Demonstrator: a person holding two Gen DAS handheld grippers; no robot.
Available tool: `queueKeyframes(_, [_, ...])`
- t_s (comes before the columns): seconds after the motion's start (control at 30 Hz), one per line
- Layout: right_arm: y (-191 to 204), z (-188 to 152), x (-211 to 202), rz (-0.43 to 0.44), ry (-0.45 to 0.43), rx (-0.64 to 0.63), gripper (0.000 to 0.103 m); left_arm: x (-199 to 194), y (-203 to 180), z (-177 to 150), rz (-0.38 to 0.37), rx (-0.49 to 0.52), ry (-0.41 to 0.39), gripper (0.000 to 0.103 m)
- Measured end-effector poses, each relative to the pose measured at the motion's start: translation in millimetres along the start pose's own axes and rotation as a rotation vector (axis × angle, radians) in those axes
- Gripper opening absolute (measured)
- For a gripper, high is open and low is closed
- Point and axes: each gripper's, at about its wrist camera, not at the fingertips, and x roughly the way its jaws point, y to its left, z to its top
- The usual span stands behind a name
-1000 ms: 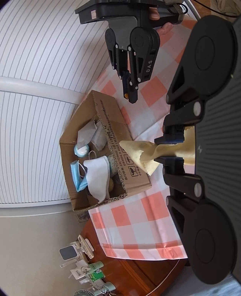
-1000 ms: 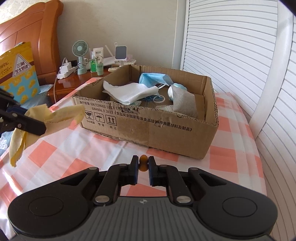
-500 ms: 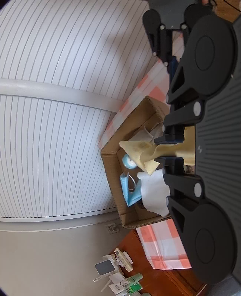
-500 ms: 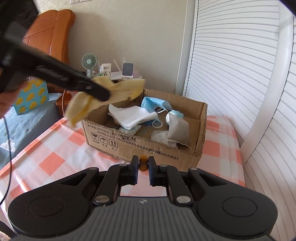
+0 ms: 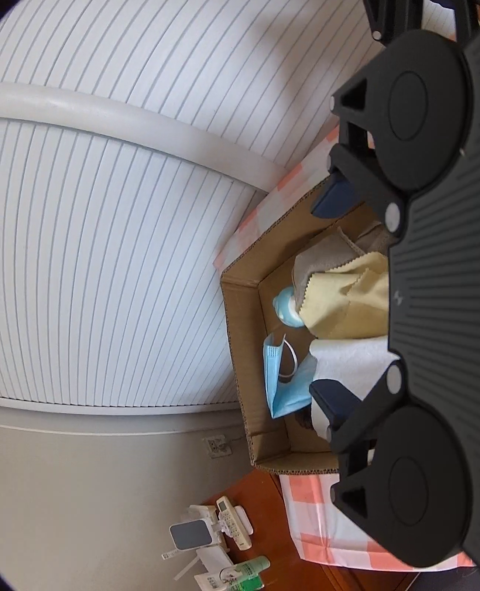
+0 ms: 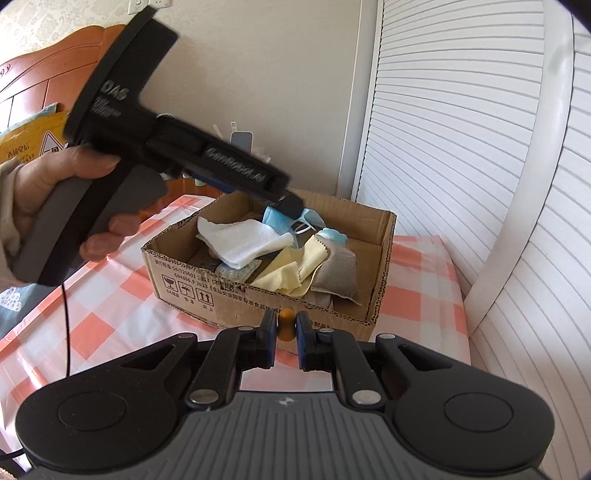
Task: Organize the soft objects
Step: 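Lower the orange earplug into the box and open the right gripper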
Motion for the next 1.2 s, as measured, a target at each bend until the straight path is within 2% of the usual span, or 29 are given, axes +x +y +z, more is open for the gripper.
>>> queueKeyframes(0.13, [-4.0, 6.1, 2.3, 0.001, -0.007, 0.008, 0.013, -28.4, 2.5, -12.7, 0.078, 0.042, -0.051, 0.102])
queueKeyframes(0.23, [-7.8, 13.4, 7.0, 0.008, -0.012, 0.022, 0.013, -51.5, -1.8, -28.3, 0.166, 0.109, -0.108, 0.102])
queueKeyframes(0.37, [-11.2, 29.0, 17.9, 0.011, -0.014, 0.029, 0.013, -74.2, -5.3, -51.4, 0.224, 0.158, -0.113, 0.103])
queueKeyframes(0.5, [-16.4, 48.4, 36.7, 0.032, 0.001, 0.052, 0.014, -88.9, -7.7, -79.1, 0.264, 0.134, -0.094, 0.103])
queueKeyframes(0.67, [-16.5, 72.1, 68.6, 0.048, 0.03, 0.061, 0.014, -101.3, -6.7, -105.8, 0.265, 0.072, -0.068, 0.102])
queueKeyframes(0.9, [-12.3, 104.0, 117.4, 0.06, 0.083, 0.05, 0.014, -113.6, -3.1, -120.0, 0.319, 0.034, -0.068, 0.102])
queueKeyframes(1.07, [-6.8, 122.4, 151.0, 0.065, 0.129, 0.053, 0.014, -118.4, 0.6, -121.8, 0.324, 0.01, -0.069, 0.102])
queueKeyframes(1.1, [-4.6, 124.8, 158.2, 0.057, 0.141, 0.044, 0.017, -119.1, 0.7, -122.0, 0.324, 0.008, -0.068, 0.102])
queueKeyframes(1.17, [-2.0, 126.6, 169.0, 0.036, 0.165, 0.035, 0.043, -119.6, 1.1, -122.0, 0.319, 0.003, -0.064, 0.102])
queueKeyframes(1.2, [-1.6, 126.2, 171.6, 0.029, 0.171, 0.036, 0.05, -119.7, 1.5, -122.0, 0.316, -0.002, -0.061, 0.102])
